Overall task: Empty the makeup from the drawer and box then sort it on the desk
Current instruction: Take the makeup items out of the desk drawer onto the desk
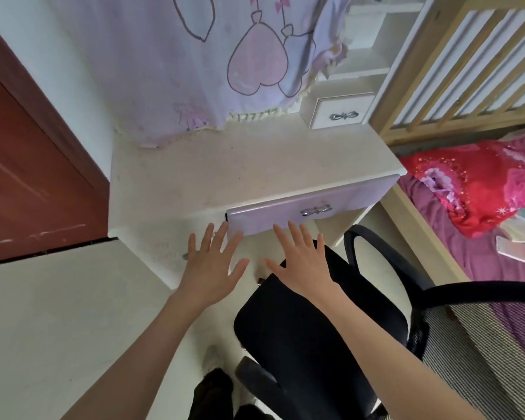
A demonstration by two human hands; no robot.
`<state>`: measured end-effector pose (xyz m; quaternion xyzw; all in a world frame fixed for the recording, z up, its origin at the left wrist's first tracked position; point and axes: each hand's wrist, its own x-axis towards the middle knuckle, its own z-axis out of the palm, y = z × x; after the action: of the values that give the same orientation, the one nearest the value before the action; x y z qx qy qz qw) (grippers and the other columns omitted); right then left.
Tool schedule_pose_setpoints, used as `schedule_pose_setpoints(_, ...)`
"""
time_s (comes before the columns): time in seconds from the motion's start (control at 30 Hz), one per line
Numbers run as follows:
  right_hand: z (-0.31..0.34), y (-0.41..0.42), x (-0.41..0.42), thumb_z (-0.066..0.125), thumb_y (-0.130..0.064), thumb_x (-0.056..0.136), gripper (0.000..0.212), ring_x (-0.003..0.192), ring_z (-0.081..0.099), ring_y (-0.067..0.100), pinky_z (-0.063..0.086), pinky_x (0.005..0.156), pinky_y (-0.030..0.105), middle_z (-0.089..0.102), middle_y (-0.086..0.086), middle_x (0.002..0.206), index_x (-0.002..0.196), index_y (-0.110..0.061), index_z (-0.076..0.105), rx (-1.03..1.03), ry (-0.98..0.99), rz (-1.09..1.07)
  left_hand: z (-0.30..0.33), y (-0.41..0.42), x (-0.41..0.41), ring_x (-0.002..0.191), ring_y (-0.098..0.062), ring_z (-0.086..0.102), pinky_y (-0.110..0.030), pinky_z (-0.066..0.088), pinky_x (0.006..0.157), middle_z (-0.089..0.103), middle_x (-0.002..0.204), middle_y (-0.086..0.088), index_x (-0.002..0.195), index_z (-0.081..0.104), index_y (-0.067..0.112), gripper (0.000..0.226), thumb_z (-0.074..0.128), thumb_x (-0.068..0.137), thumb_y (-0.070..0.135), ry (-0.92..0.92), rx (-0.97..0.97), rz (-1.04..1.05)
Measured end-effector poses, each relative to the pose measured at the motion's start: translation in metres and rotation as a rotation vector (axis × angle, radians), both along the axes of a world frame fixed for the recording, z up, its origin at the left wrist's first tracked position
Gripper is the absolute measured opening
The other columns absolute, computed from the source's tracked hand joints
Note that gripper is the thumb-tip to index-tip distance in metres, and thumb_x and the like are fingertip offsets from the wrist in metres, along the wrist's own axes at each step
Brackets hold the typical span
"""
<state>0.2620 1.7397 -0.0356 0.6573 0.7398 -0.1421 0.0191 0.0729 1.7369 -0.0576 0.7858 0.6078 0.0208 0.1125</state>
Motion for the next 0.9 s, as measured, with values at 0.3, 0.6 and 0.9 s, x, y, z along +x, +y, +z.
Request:
schedule_pose_setpoints(0.3, -0.085, 0.092, 0.032, 0.037, -0.053, 0.094, 0.07, 0.145, 0.001, 0.025, 0.0, 0.115, 0.049, 0.005, 0.005, 0.158, 0.15, -0.026, 0.006, -0.102, -0.049, -0.151, -0.08, 0.127, 0.024, 0.143, -0.027, -0.009, -0.051, -0.007, 0.112, -0.003, 0.157, -0.003, 0.148, 0.006, 0.028, 0.077, -0.006, 0.079, 0.059, 0.009, -0.092, -0.172)
schedule_pose_setpoints(0.6, -0.168, 0.181, 0.075, 0.044, -0.02, 0.099, 0.042, 0.121, 0.047, 0.029, 0.039, 0.106, 0.038, 0.044, 0.015, 0.134, 0.137, -0.004, 0.037, -0.257, 1.498, -1.356, -0.146, 0.213, 0.066, 0.122, -0.045, 0.046, -0.07, 0.033, 0.089, 0.047, 0.137, -0.019, 0.133, 0.037, 0.012, 0.054, 0.043, 0.084, 0.035, -0.021, 0.047, -0.217)
schedule_pose_setpoints(0.9, -0.217, 0.242, 0.103, 0.052, -0.018, 0.095, 0.012, 0.082, 0.057, 0.022, 0.047, 0.093, 0.034, 0.055, 0.011, 0.093, 0.092, -0.006, 0.053, -0.093, 1.979, -1.573, -0.173, 0.216, 0.076, 0.13, -0.039, 0.036, -0.066, 0.022, 0.1, 0.039, 0.144, -0.011, 0.137, 0.039, 0.013, 0.063, 0.039, 0.082, 0.044, 0.06, 0.12, -0.175)
